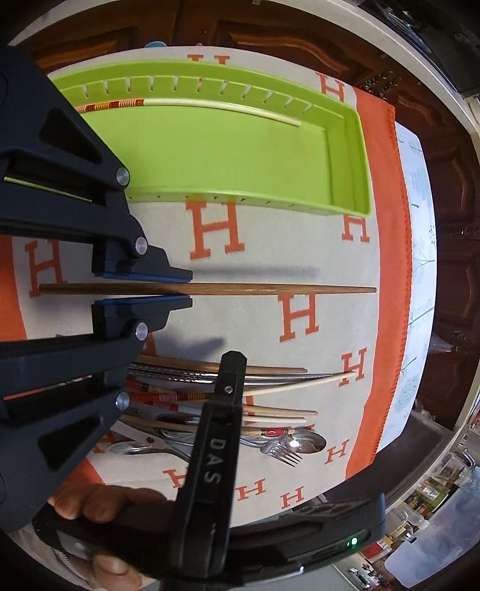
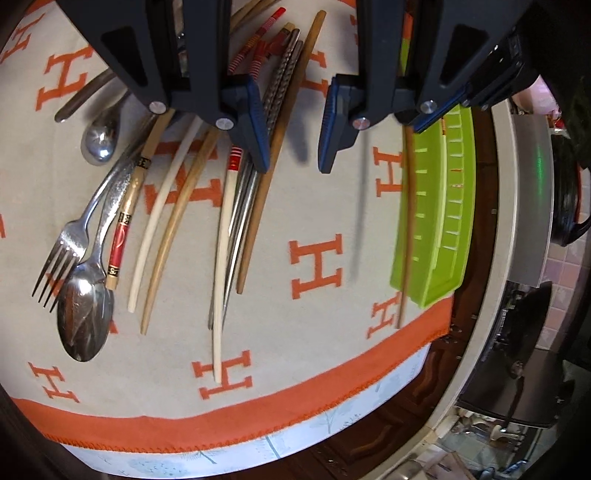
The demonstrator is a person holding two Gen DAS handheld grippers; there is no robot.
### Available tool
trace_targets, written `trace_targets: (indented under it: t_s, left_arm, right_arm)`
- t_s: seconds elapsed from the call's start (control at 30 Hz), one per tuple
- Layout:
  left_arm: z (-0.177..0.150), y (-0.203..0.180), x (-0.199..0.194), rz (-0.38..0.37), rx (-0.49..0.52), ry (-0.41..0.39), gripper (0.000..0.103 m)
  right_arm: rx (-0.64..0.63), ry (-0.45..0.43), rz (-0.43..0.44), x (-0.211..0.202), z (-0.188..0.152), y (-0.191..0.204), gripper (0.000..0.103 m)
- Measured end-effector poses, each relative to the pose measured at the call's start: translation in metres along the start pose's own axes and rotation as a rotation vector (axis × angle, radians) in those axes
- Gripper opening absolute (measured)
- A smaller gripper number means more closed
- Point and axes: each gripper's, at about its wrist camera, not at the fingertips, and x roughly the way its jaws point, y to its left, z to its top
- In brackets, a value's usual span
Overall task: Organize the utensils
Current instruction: 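Grasp a second wooden chopstick with the right tool while the left lifts its chopstick, then lower both wooden chopsticks into the green tray and open both tools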
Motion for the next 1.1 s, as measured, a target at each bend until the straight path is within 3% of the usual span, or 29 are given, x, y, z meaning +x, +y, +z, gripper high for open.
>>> trace_targets:
  t_s: [0.17,0.43,0.53,0.6,0.87,1.1]
  left_arm:
    - [-0.005,0.008,-0.007,-0.015,-0.015,-0.009,0.004]
    - [-0.012,0.024,-0.028,-0.027,-0.044,-0.043,0.004]
    - [-0.015,0.032,-0.038,-0.025,-0.055,-0.058,0.004]
    - [-0.016,0.038,-0.044,-0.021,-0.065,-0.064,0.004]
    - [-0.027,0.059,-0.071,0.021,-0.076,-0.106,0.004]
    - [-0.032,0.087,-0.097,0.092,-0.085,-0.168,0.004]
  right_arm:
    - [-0.006,0.005,-0.042,0.004,0.002,0.008,0.027]
    - [-0.080,0.015,-0.183,0.015,-0.005,0.029,0.025]
    - [-0.117,-0.008,-0.259,0.017,-0.009,0.037,0.013]
    - [-0.108,-0.004,-0.229,0.018,-0.011,0.035,0.008]
    - [-0.002,0.041,-0.020,0.007,-0.020,0.029,0.006]
    - [-0.047,-0.012,0.120,-0.037,-0.031,0.070,0.006]
